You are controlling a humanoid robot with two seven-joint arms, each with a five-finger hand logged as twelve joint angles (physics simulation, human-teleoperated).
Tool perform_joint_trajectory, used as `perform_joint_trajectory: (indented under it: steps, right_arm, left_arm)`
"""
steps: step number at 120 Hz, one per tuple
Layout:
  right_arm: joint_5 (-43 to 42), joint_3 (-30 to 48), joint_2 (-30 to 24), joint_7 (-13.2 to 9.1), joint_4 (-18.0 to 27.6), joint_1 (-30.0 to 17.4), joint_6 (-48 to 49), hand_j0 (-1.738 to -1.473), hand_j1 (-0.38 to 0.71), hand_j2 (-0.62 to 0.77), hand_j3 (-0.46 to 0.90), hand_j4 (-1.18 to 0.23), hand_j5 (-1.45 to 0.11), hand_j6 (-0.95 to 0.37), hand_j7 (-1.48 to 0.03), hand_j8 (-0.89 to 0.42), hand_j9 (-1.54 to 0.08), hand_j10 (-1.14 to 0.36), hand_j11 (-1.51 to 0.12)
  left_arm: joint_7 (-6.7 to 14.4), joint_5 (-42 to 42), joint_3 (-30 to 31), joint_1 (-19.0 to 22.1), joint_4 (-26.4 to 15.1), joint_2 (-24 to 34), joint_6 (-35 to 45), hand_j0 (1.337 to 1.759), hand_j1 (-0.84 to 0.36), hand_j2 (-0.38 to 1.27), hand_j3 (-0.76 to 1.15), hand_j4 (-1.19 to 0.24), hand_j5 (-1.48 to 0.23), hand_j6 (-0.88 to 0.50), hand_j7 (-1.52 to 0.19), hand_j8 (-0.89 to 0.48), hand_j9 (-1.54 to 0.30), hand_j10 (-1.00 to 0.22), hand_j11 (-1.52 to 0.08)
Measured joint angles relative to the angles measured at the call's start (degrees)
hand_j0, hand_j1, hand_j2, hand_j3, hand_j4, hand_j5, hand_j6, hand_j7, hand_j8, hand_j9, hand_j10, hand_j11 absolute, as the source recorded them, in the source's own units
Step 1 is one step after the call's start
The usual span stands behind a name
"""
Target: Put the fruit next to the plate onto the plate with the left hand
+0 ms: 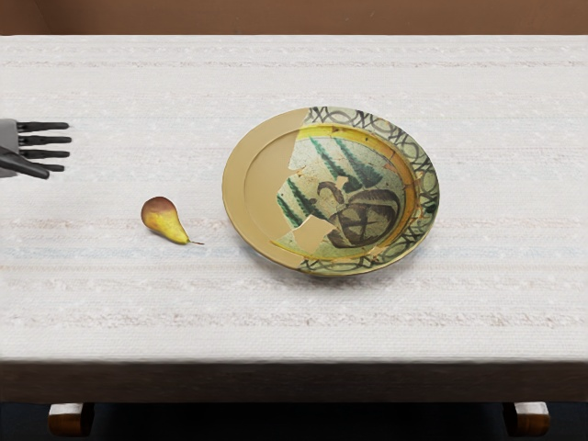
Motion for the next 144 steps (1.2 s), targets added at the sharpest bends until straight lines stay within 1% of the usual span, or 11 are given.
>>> perform_joint_trajectory:
  steps: [17, 29, 41, 47, 68, 87, 97, 104, 111, 124, 144]
  right_arm:
    - [0.09, 0.00, 0.00, 0.00, 0.03, 0.00, 0.02, -1.658, -0.35, 0.00, 0.00, 0.00, 0.00, 0.00, 0.00, 0.00, 0.00, 0.00, 0.00]
    - [0.15, 0.00, 0.00, 0.00, 0.03, 0.00, 0.01, -1.658, -0.35, 0.00, 0.00, 0.00, 0.00, 0.00, 0.00, 0.00, 0.00, 0.00, 0.00]
    - [0.16, 0.00, 0.00, 0.00, 0.03, 0.00, -0.01, -1.658, -0.35, 0.00, 0.00, 0.00, 0.00, 0.00, 0.00, 0.00, 0.00, 0.00, 0.00]
    - [0.17, 0.00, 0.00, 0.00, 0.03, 0.00, -0.02, -1.658, -0.35, 0.00, 0.00, 0.00, 0.00, 0.00, 0.00, 0.00, 0.00, 0.00, 0.00]
    - [0.18, 0.00, 0.00, 0.00, 0.02, 0.00, -0.02, -1.658, -0.35, 0.00, 0.00, 0.00, 0.00, 0.00, 0.00, 0.00, 0.00, 0.00, 0.00]
    - [0.18, 0.00, 0.00, 0.00, 0.03, 0.00, -0.02, -1.658, -0.35, 0.00, 0.00, 0.00, 0.00, 0.00, 0.00, 0.00, 0.00, 0.00, 0.00]
    - [0.18, 0.00, 0.00, 0.00, 0.03, 0.00, -0.03, -1.658, -0.35, 0.00, 0.00, 0.00, 0.00, 0.00, 0.00, 0.00, 0.00, 0.00, 0.00]
    - [0.18, 0.00, 0.00, 0.00, 0.03, 0.00, -0.03, -1.658, -0.35, 0.00, 0.00, 0.00, 0.00, 0.00, 0.00, 0.00, 0.00, 0.00, 0.00]
    - [0.18, 0.00, 0.00, 0.00, 0.02, 0.00, -0.03, -1.658, -0.35, 0.00, 0.00, 0.00, 0.00, 0.00, 0.00, 0.00, 0.00, 0.00, 0.00]
    - [0.18, 0.00, 0.00, 0.00, 0.02, 0.00, -0.03, -1.658, -0.35, 0.00, 0.00, 0.00, 0.00, 0.00, 0.00, 0.00, 0.00, 0.00, 0.00]
    - [0.18, 0.00, 0.00, 0.00, 0.02, 0.00, -0.02, -1.658, -0.35, 0.00, 0.00, 0.00, 0.00, 0.00, 0.00, 0.00, 0.00, 0.00, 0.00]
  left_arm:
    - [0.00, 0.45, 0.48, -0.07, 0.25, -0.48, 0.00, 1.658, 0.35, 0.00, 0.00, 0.00, 0.00, 0.00, 0.00, 0.00, 0.00, 0.00, 0.00]
    - [0.00, 9.58, 0.80, -3.50, -1.00, -2.02, 0.00, 1.658, 0.35, 0.00, 0.00, 0.00, 0.00, 0.00, 0.00, 0.00, 0.00, 0.00, 0.00]
    - [0.00, 22.42, 0.95, -4.33, -5.24, -6.29, 0.01, 1.658, 0.35, 0.00, 0.00, 0.00, 0.00, 0.00, 0.00, 0.00, 0.00, 0.00, 0.00]
    - [0.00, 27.65, 0.94, -5.77, -7.37, -7.09, 0.01, 1.658, 0.35, 0.00, 0.00, 0.00, 0.00, 0.00, 0.00, 0.00, 0.00, 0.00, 0.00]
    - [0.00, 39.29, 0.49, -8.40, -16.04, -7.46, 0.02, 1.658, 0.34, 0.00, 0.00, -0.01, -0.01, -0.01, -0.01, -0.01, -0.01, -0.01, -0.01]
    - [0.00, 47.33, 0.59, -7.36, -22.06, -9.13, 0.03, 1.658, 0.33, 0.00, 0.00, -0.01, -0.02, -0.02, -0.02, -0.02, -0.02, -0.01, -0.02]
    - [0.00, 51.76, 0.75, -5.67, -24.71, -9.38, 0.03, 1.658, 0.32, 0.01, 0.00, -0.03, -0.03, -0.03, -0.03, -0.03, -0.03, -0.03, -0.03]
    - [0.00, 55.54, 0.82, -4.18, -26.19, -11.17, 0.03, 1.658, 0.31, 0.01, 0.00, -0.04, -0.04, -0.04, -0.04, -0.04, -0.04, -0.04, -0.04]
    - [0.00, 60.08, 1.07, -2.61, -27.17, -13.35, 0.03, 1.658, 0.30, 0.01, 0.00, -0.04, -0.05, -0.04, -0.05, -0.04, -0.05, -0.04, -0.05]
    - [0.00, 67.05, 3.02, -2.59, -28.06, -14.85, 0.43, 1.658, 0.29, 0.01, 0.00, -0.05, -0.06, -0.05, -0.06, -0.05, -0.06, -0.05, -0.06]
    - [0.00, 70.94, 4.21, -3.08, -28.50, -16.77, 4.30, 1.658, 0.28, 0.01, 0.00, -0.06, -0.07, -0.06, -0.07, -0.06, -0.07, -0.06, -0.07]
